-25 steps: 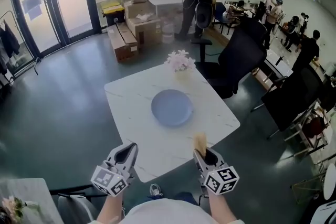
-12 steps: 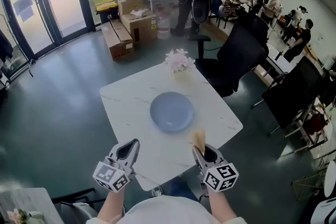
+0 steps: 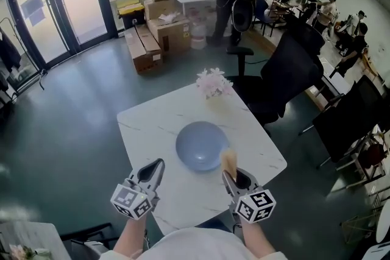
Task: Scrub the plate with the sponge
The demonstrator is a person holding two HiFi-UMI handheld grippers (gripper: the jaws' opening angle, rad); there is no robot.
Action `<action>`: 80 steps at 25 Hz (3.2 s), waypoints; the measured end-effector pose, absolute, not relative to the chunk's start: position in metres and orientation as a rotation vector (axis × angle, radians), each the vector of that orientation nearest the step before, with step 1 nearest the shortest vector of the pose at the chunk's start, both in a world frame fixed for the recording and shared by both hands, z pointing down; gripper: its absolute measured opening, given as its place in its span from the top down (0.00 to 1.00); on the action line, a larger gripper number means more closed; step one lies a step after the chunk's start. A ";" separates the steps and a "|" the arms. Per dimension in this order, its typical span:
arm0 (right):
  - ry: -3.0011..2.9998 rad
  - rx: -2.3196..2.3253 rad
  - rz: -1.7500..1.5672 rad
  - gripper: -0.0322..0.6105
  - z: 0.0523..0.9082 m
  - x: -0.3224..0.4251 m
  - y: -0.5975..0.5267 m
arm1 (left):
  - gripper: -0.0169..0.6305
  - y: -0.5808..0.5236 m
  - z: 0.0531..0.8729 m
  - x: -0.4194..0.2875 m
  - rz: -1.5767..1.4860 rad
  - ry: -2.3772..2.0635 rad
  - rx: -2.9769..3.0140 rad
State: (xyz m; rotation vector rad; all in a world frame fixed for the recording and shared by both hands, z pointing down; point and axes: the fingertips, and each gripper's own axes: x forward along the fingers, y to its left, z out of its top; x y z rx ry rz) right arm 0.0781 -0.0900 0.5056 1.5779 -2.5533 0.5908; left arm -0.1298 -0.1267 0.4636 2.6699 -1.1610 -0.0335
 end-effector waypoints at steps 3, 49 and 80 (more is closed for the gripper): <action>-2.552 1.553 0.605 0.76 0.509 0.084 -0.105 | 0.92 -0.149 0.466 -0.125 -0.050 -1.186 2.653; -2.562 1.369 0.774 0.76 0.564 0.107 -0.195 | 0.68 -0.261 0.699 -0.089 0.279 -1.183 1.895; -2.510 1.425 0.777 0.76 0.570 0.124 -0.194 | 0.89 -0.264 0.739 -0.079 0.389 -1.154 1.708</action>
